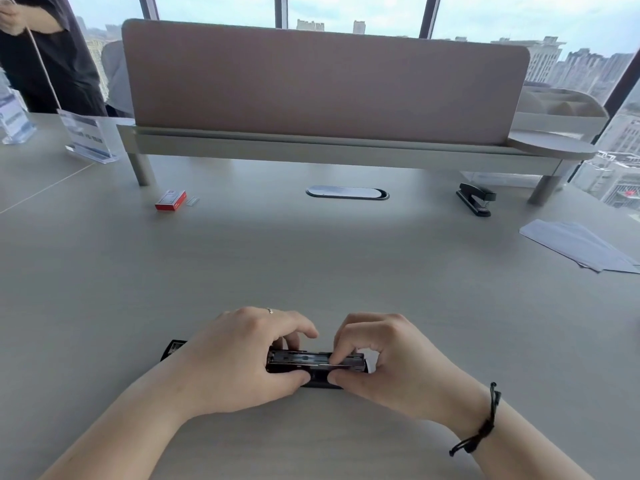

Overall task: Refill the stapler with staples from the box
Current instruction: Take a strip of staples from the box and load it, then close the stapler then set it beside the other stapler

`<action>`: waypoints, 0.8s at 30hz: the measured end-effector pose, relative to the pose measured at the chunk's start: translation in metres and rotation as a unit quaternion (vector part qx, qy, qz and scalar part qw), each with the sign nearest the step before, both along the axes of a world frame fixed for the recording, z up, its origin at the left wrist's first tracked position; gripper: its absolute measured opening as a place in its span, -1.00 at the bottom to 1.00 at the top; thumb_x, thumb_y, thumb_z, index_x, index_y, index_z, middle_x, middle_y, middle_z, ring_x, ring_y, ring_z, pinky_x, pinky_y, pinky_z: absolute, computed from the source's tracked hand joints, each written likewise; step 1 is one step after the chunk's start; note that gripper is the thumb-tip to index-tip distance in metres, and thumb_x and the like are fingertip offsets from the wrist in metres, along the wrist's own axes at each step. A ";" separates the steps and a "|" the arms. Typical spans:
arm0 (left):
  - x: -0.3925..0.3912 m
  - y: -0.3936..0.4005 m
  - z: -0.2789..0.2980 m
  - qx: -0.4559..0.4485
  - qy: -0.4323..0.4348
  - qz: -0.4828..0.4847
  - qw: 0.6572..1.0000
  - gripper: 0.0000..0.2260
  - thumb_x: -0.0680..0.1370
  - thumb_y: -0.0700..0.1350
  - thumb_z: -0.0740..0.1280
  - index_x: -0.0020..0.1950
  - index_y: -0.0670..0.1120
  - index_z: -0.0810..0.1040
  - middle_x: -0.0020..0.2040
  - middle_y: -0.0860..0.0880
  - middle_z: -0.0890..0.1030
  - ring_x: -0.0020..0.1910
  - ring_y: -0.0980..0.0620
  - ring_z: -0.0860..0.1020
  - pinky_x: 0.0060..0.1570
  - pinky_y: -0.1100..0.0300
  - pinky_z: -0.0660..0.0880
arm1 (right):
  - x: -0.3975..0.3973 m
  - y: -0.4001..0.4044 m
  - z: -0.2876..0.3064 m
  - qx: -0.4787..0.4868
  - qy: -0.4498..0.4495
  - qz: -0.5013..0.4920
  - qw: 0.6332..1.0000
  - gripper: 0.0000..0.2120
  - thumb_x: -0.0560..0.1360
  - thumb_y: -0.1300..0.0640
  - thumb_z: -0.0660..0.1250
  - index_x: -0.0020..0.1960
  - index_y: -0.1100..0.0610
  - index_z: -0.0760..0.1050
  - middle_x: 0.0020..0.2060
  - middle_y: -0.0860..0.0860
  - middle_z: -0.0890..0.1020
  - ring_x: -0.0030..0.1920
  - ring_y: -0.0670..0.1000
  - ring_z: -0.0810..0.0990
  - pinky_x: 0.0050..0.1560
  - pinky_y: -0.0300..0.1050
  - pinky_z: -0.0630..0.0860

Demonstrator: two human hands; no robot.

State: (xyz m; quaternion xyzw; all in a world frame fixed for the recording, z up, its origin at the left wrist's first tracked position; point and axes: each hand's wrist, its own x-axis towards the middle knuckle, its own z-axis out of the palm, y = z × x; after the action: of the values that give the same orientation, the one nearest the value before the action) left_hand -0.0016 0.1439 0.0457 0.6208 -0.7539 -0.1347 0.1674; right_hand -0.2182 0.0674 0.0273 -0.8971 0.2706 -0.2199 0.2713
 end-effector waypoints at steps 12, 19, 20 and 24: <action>0.021 0.005 0.007 0.086 -0.017 0.025 0.996 -0.76 0.36 0.10 0.40 0.00 0.27 0.53 -0.03 0.31 0.59 -0.04 0.28 0.55 -0.06 0.29 0.53 | -0.012 -0.013 0.005 0.076 0.090 -0.050 0.992 -0.71 0.25 -0.19 0.57 -0.11 -0.17 0.56 -0.21 -0.19 0.60 -0.13 -0.19 0.55 -0.19 -0.34 0.42; 0.049 0.021 0.022 0.170 0.005 0.072 0.983 -0.80 0.38 0.00 0.44 -0.07 0.25 0.54 -0.10 0.21 0.67 -0.19 0.19 0.60 -0.12 0.24 0.55 | -0.013 -0.018 0.001 0.106 0.077 -0.058 0.990 -0.72 0.23 -0.12 0.62 -0.18 -0.05 0.61 -0.28 -0.25 0.56 -0.31 -0.19 0.49 -0.28 -0.34 0.38; 0.050 0.023 0.023 0.172 0.009 0.075 0.982 -0.80 0.38 -0.01 0.45 -0.08 0.25 0.54 -0.11 0.20 0.67 -0.21 0.19 0.60 -0.15 0.27 0.54 | -0.013 -0.018 0.000 0.107 0.077 -0.058 0.990 -0.73 0.23 -0.12 0.61 -0.19 -0.05 0.61 -0.28 -0.21 0.56 -0.31 -0.19 0.49 -0.28 -0.32 0.38; 0.058 0.029 0.026 0.153 0.025 0.112 0.982 -0.78 0.35 0.01 0.50 -0.08 0.25 0.57 -0.17 0.14 0.66 -0.23 0.17 0.61 -0.17 0.25 0.56 | -0.012 -0.018 0.000 0.119 0.071 -0.053 0.989 -0.76 0.24 -0.13 0.61 -0.25 -0.10 0.58 -0.28 -0.19 0.54 -0.34 -0.18 0.47 -0.27 -0.27 0.39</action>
State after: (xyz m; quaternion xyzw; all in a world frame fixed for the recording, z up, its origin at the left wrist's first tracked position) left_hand 0.0564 0.1731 0.0712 0.7160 -0.6459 -0.2442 0.1031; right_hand -0.2305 0.0492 0.0269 -0.8562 0.3604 -0.1358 0.3443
